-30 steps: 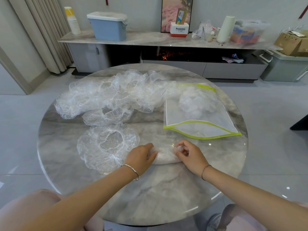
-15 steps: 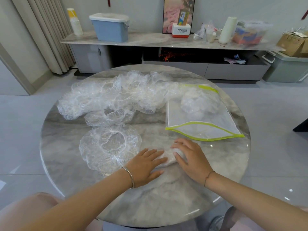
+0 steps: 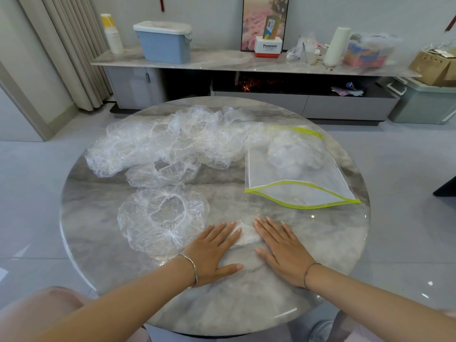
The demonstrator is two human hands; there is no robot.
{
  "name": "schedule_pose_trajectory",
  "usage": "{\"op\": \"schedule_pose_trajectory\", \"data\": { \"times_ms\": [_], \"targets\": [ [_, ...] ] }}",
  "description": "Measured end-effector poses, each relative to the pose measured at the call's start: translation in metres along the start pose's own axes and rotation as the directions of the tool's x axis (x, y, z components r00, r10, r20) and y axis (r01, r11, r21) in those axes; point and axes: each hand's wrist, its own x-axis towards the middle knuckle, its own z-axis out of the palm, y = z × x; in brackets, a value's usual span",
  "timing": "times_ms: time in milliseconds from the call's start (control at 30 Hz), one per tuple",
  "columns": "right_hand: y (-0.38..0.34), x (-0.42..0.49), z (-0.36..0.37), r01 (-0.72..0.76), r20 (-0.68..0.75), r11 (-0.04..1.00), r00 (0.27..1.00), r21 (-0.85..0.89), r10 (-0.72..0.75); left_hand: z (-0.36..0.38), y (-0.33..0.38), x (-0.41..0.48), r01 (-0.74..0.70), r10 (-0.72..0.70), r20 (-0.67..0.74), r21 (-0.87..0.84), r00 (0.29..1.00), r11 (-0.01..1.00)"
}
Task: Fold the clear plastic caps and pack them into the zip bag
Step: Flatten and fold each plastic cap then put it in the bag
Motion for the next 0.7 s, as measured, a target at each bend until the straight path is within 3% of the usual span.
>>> {"op": "schedule_pose_trajectory", "data": {
  "times_ms": [167,267,433,600,700],
  "targets": [
    [-0.002,0.003,-0.016,0.065,-0.143,0.997,0.988,0.050,-0.057,-0.014,-0.003,0.003,-0.018,0.011,-0.187,-0.037,0.982,0.999],
    [-0.002,0.004,-0.019,0.230,-0.258,0.973,0.942,0.024,-0.216,-0.021,-0.006,0.004,-0.022,-0.009,-0.201,-0.154,0.980,0.988],
    [-0.008,0.009,-0.014,0.340,-0.264,0.936,0.898,-0.095,-0.352,-0.019,-0.011,0.006,-0.012,-0.026,-0.185,-0.204,0.982,0.979],
    [-0.008,0.025,-0.016,0.278,-0.306,0.958,0.908,-0.076,-0.288,-0.014,-0.014,0.008,-0.074,0.035,-0.206,-0.183,0.978,0.980],
    [-0.009,0.032,-0.017,0.220,-0.300,0.972,0.936,0.082,-0.186,-0.014,-0.016,0.012,-0.042,-0.003,-0.198,-0.222,0.980,0.974]
  ]
}}
